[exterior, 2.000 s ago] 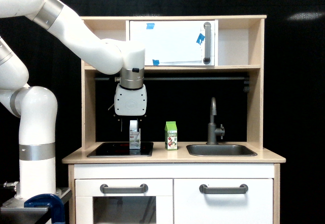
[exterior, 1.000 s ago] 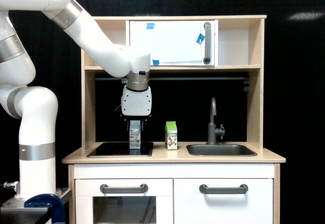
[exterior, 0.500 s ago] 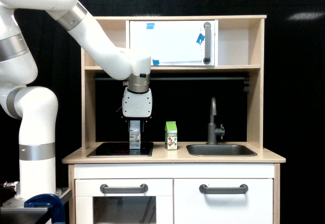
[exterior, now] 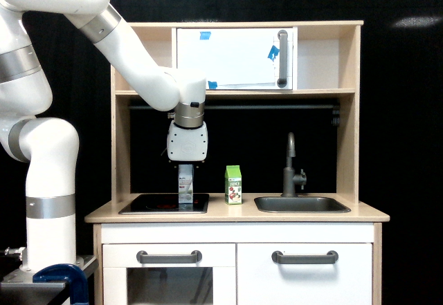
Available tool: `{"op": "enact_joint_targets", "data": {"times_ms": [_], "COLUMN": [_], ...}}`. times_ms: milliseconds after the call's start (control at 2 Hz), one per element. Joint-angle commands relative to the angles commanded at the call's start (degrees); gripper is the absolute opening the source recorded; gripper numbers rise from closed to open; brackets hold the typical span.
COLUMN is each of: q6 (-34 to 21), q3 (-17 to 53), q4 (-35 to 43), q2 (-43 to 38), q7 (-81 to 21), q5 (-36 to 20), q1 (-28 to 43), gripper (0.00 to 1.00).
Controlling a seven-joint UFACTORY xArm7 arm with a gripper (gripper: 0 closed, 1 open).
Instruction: Put the white box into the sink
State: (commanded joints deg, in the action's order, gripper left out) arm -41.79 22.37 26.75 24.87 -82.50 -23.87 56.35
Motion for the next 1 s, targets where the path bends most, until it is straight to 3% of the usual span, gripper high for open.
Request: {"op": "enact_joint_targets", "data": {"times_ms": [500, 1000], "q6": [-10.30, -18.10], "q3": [1.74, 14.38], "q4": [3.69, 17.26], "q2": [5.30, -6.49], "q7": [-0.02, -14.30], "q5": [5.92, 5.12], "q1": [-5.88, -7.45], "gripper": [0.00, 0.00]}}
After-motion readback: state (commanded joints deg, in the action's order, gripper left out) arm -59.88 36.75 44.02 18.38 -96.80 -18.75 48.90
